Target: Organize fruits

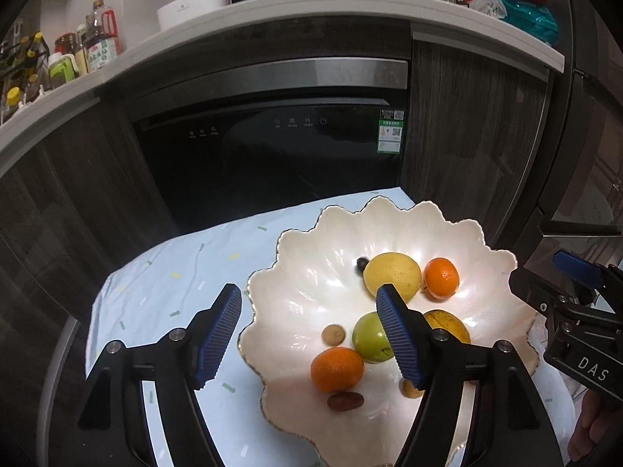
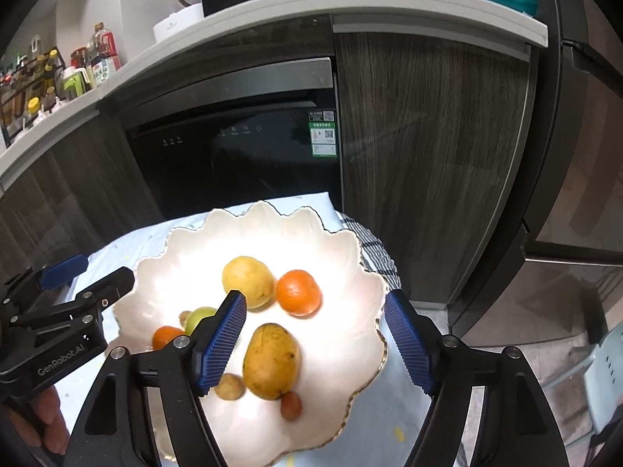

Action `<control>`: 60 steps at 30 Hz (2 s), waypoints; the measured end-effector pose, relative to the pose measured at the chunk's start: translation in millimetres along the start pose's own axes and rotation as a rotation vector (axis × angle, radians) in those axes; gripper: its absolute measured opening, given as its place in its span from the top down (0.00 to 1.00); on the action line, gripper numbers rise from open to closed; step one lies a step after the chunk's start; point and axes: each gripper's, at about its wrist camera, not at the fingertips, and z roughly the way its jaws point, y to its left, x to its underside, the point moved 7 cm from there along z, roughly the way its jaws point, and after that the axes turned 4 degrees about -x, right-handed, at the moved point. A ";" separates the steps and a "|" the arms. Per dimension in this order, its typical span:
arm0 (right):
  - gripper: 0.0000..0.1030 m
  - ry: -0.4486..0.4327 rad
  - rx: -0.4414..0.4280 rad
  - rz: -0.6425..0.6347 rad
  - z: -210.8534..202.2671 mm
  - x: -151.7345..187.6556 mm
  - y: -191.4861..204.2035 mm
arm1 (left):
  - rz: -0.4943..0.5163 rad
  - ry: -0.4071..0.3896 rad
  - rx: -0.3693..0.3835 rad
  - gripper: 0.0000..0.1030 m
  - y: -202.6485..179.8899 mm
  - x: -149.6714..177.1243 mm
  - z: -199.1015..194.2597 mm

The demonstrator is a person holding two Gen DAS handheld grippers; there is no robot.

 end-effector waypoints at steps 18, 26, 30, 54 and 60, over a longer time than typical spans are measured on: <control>0.28 -0.084 -0.029 -0.037 -76.1 7.3 18.7 | -0.018 -0.081 -0.032 0.31 10.6 9.8 -90.5; 0.28 -0.107 -0.046 -0.057 -99.6 18.2 31.3 | -0.034 -0.087 -0.049 0.30 18.7 27.1 -117.0; 0.28 -0.113 -0.055 -0.070 -108.6 24.5 37.8 | -0.043 -0.084 -0.058 0.30 22.9 37.8 -127.1; 0.28 -0.133 -0.107 -0.133 -150.4 76.2 72.2 | -0.099 -0.071 -0.108 0.30 50.3 107.2 -179.9; 0.28 -0.124 -0.119 -0.143 -154.1 91.5 76.0 | -0.102 -0.070 -0.123 0.30 52.0 120.7 -187.5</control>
